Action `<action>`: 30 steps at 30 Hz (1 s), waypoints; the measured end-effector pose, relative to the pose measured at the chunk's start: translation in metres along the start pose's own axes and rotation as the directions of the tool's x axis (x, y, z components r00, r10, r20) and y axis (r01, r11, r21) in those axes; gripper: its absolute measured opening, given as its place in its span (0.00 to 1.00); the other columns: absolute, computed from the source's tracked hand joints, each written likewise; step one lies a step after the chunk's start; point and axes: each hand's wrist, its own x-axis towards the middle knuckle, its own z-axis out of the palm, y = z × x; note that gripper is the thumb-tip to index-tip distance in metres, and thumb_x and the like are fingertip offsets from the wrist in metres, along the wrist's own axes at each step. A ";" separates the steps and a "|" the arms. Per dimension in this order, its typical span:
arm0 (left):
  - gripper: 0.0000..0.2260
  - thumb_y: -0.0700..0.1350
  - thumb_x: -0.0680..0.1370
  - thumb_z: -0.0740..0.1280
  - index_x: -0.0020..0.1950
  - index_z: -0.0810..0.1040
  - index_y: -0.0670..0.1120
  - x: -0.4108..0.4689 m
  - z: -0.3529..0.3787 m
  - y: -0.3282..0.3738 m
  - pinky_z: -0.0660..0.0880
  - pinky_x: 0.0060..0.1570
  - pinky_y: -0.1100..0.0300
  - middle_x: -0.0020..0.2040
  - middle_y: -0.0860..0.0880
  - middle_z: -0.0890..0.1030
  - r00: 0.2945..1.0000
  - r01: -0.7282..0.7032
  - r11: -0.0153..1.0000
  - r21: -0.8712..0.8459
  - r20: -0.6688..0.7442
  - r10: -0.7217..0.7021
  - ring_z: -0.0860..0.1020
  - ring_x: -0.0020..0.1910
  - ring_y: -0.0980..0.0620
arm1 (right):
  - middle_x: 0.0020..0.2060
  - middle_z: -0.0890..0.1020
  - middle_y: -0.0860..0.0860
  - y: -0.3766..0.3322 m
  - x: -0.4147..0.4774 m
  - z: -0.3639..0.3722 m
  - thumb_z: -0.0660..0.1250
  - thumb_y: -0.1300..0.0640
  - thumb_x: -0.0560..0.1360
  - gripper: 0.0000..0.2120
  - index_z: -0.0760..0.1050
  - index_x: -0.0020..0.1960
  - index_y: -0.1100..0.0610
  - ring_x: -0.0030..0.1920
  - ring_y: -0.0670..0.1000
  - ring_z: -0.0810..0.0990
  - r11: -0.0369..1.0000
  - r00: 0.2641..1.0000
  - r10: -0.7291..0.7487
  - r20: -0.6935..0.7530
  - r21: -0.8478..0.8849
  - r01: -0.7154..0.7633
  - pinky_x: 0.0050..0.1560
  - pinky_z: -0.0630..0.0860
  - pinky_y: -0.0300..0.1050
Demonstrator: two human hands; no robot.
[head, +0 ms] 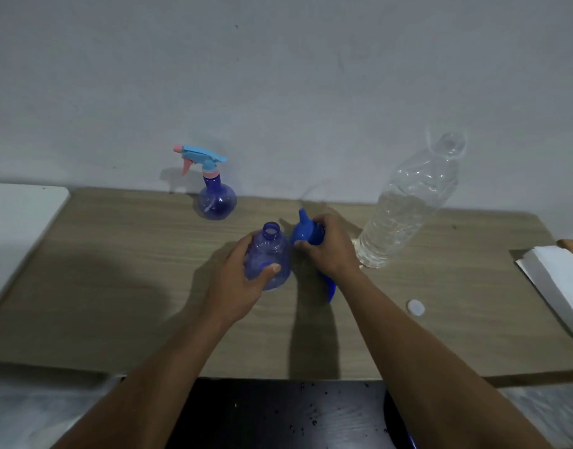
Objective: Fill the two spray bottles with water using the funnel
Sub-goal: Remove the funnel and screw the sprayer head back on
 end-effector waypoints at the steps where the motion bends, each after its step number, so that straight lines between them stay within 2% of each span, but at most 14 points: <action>1: 0.27 0.47 0.73 0.76 0.70 0.73 0.55 0.000 0.000 0.001 0.79 0.60 0.47 0.62 0.55 0.81 1.000 0.001 1.000 0.006 0.002 -0.001 0.81 0.60 0.55 | 0.57 0.79 0.49 0.003 0.000 0.002 0.77 0.47 0.69 0.28 0.70 0.64 0.51 0.55 0.54 0.79 1.000 1.000 0.009 0.003 -0.009 -0.009 0.56 0.77 0.52; 3: 0.26 0.46 0.74 0.76 0.70 0.73 0.53 0.000 0.000 0.004 0.79 0.60 0.49 0.61 0.55 0.81 1.000 -0.003 1.000 0.011 0.003 0.002 0.81 0.59 0.55 | 0.55 0.79 0.49 0.007 -0.001 0.006 0.77 0.49 0.70 0.27 0.70 0.64 0.53 0.54 0.54 0.80 1.000 0.999 0.030 0.014 -0.003 -0.030 0.51 0.74 0.48; 5: 0.25 0.45 0.74 0.76 0.69 0.74 0.52 0.000 0.001 0.005 0.79 0.60 0.49 0.60 0.55 0.82 1.000 0.007 1.000 0.005 -0.001 -0.007 0.81 0.58 0.55 | 0.54 0.78 0.49 0.008 -0.002 0.007 0.78 0.50 0.71 0.28 0.69 0.65 0.53 0.56 0.55 0.79 0.999 0.998 0.050 0.039 0.004 -0.050 0.51 0.71 0.45; 9: 0.27 0.48 0.73 0.76 0.70 0.73 0.53 -0.001 -0.001 0.007 0.77 0.62 0.45 0.62 0.54 0.81 1.000 0.030 0.999 -0.015 0.003 -0.030 0.81 0.60 0.53 | 0.67 0.77 0.54 0.008 -0.005 -0.002 0.78 0.50 0.71 0.35 0.66 0.73 0.54 0.65 0.57 0.77 0.997 0.993 0.078 0.087 0.017 -0.080 0.61 0.72 0.48; 11: 0.27 0.50 0.72 0.75 0.70 0.73 0.53 -0.002 -0.002 0.008 0.77 0.62 0.43 0.63 0.53 0.81 0.999 0.029 0.999 -0.017 0.017 -0.029 0.80 0.61 0.52 | 0.67 0.77 0.56 0.006 -0.010 -0.014 0.75 0.52 0.74 0.33 0.65 0.74 0.55 0.66 0.59 0.77 0.996 0.994 0.050 0.100 -0.074 -0.043 0.62 0.72 0.49; 13: 0.27 0.49 0.73 0.75 0.70 0.73 0.53 -0.001 -0.002 0.007 0.76 0.62 0.44 0.63 0.53 0.81 0.999 0.030 0.999 -0.021 0.028 -0.029 0.80 0.61 0.52 | 0.63 0.80 0.57 0.007 -0.018 -0.026 0.70 0.58 0.75 0.26 0.69 0.72 0.55 0.63 0.59 0.79 0.986 0.990 0.034 0.140 -0.167 -0.010 0.58 0.74 0.48; 16: 0.25 0.44 0.74 0.76 0.70 0.73 0.52 -0.002 -0.001 0.007 0.77 0.61 0.51 0.61 0.55 0.82 1.000 0.005 1.000 -0.007 0.023 -0.005 0.80 0.60 0.55 | 0.61 0.81 0.58 0.015 -0.029 -0.036 0.67 0.62 0.74 0.24 0.73 0.70 0.55 0.61 0.60 0.79 0.936 0.962 0.064 0.266 -0.351 0.034 0.57 0.78 0.50; 18: 0.26 0.45 0.73 0.76 0.70 0.73 0.52 -0.001 0.000 0.006 0.77 0.60 0.57 0.61 0.55 0.82 1.000 -0.003 1.000 -0.013 0.028 0.003 0.80 0.60 0.56 | 0.60 0.80 0.57 0.023 -0.032 -0.037 0.67 0.61 0.75 0.21 0.75 0.67 0.54 0.61 0.60 0.79 0.870 0.930 0.094 0.356 -0.483 0.097 0.57 0.78 0.51; 20: 0.26 0.44 0.74 0.76 0.70 0.73 0.52 0.000 0.000 0.007 0.76 0.57 0.66 0.60 0.56 0.82 0.999 0.001 1.000 0.006 0.035 -0.002 0.80 0.59 0.58 | 0.57 0.81 0.56 0.031 -0.035 -0.036 0.68 0.61 0.74 0.16 0.76 0.61 0.54 0.57 0.60 0.80 0.811 0.916 0.089 0.392 -0.562 0.162 0.54 0.78 0.51; 21: 0.26 0.43 0.74 0.76 0.70 0.73 0.52 0.000 0.000 0.007 0.76 0.57 0.66 0.60 0.56 0.82 0.999 0.007 1.000 0.010 0.037 -0.008 0.80 0.59 0.58 | 0.57 0.80 0.56 0.034 -0.037 -0.036 0.69 0.61 0.75 0.14 0.76 0.60 0.55 0.56 0.60 0.80 0.794 0.919 0.073 0.388 -0.580 0.182 0.52 0.78 0.50; 24: 0.26 0.42 0.74 0.76 0.69 0.73 0.54 0.002 -0.001 0.002 0.76 0.61 0.54 0.61 0.56 0.82 0.999 0.006 1.000 0.001 0.032 -0.006 0.80 0.60 0.56 | 0.54 0.79 0.58 0.036 -0.041 -0.035 0.66 0.55 0.78 0.09 0.77 0.56 0.57 0.53 0.59 0.79 0.803 0.935 0.021 0.353 -0.564 0.195 0.47 0.72 0.47; 27: 0.26 0.44 0.74 0.76 0.69 0.73 0.54 0.002 -0.002 0.001 0.76 0.61 0.54 0.61 0.56 0.81 0.999 0.017 1.000 0.000 0.032 -0.017 0.80 0.61 0.55 | 0.48 0.79 0.56 0.032 -0.047 -0.040 0.68 0.54 0.77 0.08 0.78 0.50 0.59 0.48 0.57 0.79 0.895 0.959 0.009 0.282 -0.430 0.118 0.45 0.73 0.47; 30: 0.26 0.43 0.73 0.76 0.69 0.74 0.53 0.000 -0.001 0.000 0.76 0.60 0.58 0.61 0.55 0.82 0.999 0.017 1.000 -0.004 0.035 -0.017 0.80 0.60 0.56 | 0.50 0.78 0.55 0.013 -0.056 -0.061 0.72 0.57 0.74 0.12 0.80 0.57 0.55 0.46 0.55 0.81 0.960 0.983 -0.073 0.170 -0.255 0.115 0.46 0.78 0.47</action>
